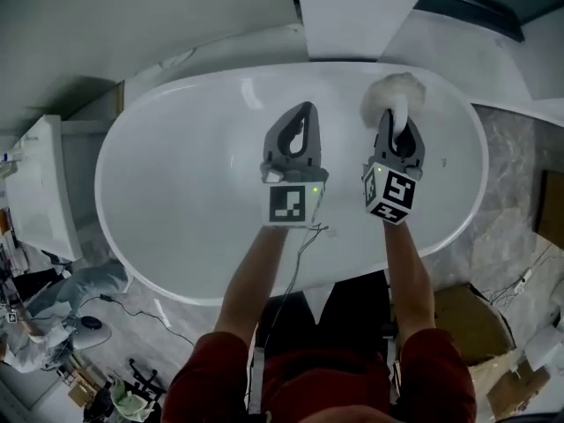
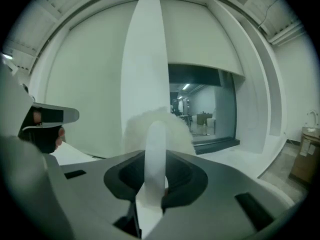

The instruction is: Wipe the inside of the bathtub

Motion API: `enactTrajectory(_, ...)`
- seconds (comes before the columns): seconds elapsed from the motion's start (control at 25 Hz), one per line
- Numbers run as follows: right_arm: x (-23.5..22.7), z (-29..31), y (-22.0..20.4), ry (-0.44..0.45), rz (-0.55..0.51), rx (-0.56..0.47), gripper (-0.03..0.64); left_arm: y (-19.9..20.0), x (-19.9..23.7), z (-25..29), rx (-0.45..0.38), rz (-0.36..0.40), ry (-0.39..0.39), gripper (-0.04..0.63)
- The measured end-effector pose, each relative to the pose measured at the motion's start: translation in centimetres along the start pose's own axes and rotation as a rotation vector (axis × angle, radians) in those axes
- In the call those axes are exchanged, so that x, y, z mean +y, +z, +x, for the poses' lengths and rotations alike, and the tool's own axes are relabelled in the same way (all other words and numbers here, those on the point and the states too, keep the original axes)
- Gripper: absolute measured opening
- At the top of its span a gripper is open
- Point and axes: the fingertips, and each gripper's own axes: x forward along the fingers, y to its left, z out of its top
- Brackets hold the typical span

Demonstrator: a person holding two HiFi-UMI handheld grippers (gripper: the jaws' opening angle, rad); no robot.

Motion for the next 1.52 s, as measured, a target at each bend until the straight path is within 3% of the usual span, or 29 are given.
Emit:
enactTrajectory(0.12,4.0,-3.5,5.8,0.067,-0.026,-0.01,0.089,5.9,1.0,-2.3,-0.028,-0.018,0.001,0.015)
enactTrajectory(0.28,8.1,-8.0,13.9,0.137,-0.054,-0.058,0.089,13.7,1.0,-5.4,-0.051,0.027,0.006,0.017)
enactTrajectory(0.48,10.7,-12.2,23.6,0.204,-0.015,-0.145,0.089,22.5,0.7,-8.8,-0.077,0.047,0.075,0.015)
enactTrajectory(0.64,12.7,-15.7,29.2,0.239,-0.074,-0.204,0.089,27.4,1.4,-12.0,-0.108,0.051,0.114,0.015)
enactTrajectory(0.84,14.6,-18.7,32.7,0.283,-0.129,-0.257,0.089,29.5,2.6,-15.6,-0.108,0.067,0.136,0.015)
enactTrajectory(1.2,17.7,-19.8,31.9,0.346,-0.162,-0.26,0.089,28.9,5.2,-18.1,-0.095,0.065,0.185,0.015)
enactTrajectory(1.52,19.7,-19.9,32.9,0.364,-0.208,-0.31,0.091,29.9,5.4,-18.7,-0.125,0.075,0.161,0.015)
